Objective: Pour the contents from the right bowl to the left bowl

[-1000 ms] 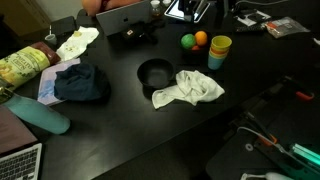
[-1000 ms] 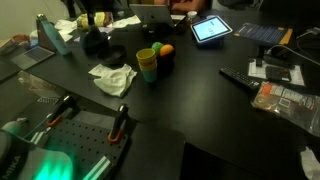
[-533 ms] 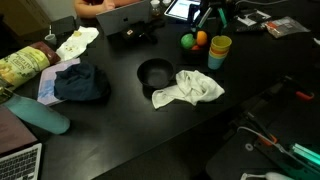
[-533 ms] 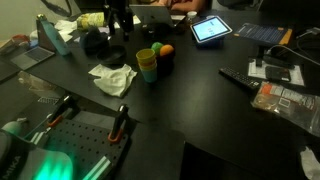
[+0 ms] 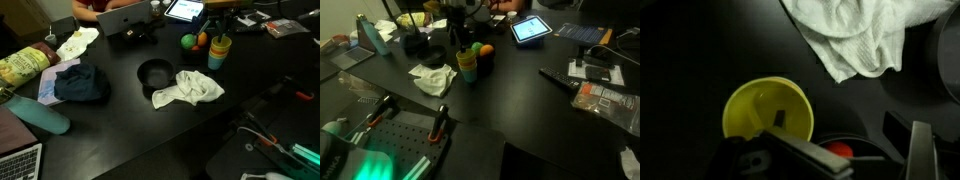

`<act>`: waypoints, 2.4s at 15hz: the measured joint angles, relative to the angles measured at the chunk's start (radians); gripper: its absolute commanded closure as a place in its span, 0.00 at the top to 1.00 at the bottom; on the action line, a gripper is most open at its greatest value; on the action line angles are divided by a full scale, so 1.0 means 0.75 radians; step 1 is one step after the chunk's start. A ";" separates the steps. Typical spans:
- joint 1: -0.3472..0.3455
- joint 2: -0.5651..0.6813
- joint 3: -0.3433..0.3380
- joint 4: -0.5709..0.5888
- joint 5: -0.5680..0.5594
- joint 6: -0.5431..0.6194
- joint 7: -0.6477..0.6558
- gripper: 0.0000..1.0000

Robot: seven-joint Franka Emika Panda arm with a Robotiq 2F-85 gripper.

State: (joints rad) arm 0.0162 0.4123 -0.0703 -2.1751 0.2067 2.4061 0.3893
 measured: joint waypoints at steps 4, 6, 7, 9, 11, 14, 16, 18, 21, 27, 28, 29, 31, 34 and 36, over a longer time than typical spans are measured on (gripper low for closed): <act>0.026 0.000 -0.061 0.025 -0.122 -0.049 0.119 1.00; 0.038 -0.050 -0.090 0.025 -0.197 -0.097 0.167 1.00; 0.039 -0.077 -0.098 0.025 -0.223 -0.118 0.183 1.00; 0.038 -0.113 -0.105 0.030 -0.252 -0.132 0.200 1.00; 0.038 -0.113 -0.105 0.045 -0.273 -0.113 0.215 1.00; 0.040 -0.057 -0.105 0.072 -0.319 -0.036 0.256 1.00; 0.042 -0.003 -0.110 0.093 -0.359 0.029 0.291 1.00; 0.047 0.054 -0.124 0.117 -0.390 0.086 0.315 1.00; 0.049 0.131 -0.140 0.150 -0.398 0.145 0.323 1.00; 0.046 0.250 -0.141 0.160 -0.323 0.254 0.322 1.00; 0.046 0.267 -0.141 0.161 -0.304 0.273 0.321 1.00; 0.046 0.282 -0.140 0.163 -0.286 0.292 0.320 0.75; 0.046 0.305 -0.140 0.166 -0.261 0.320 0.316 0.66; 0.046 0.313 -0.140 0.169 -0.250 0.340 0.314 0.42; 0.046 0.313 -0.141 0.170 -0.246 0.341 0.314 0.27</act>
State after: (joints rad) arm 0.0509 0.6472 -0.1762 -2.0479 0.0224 2.6616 0.6246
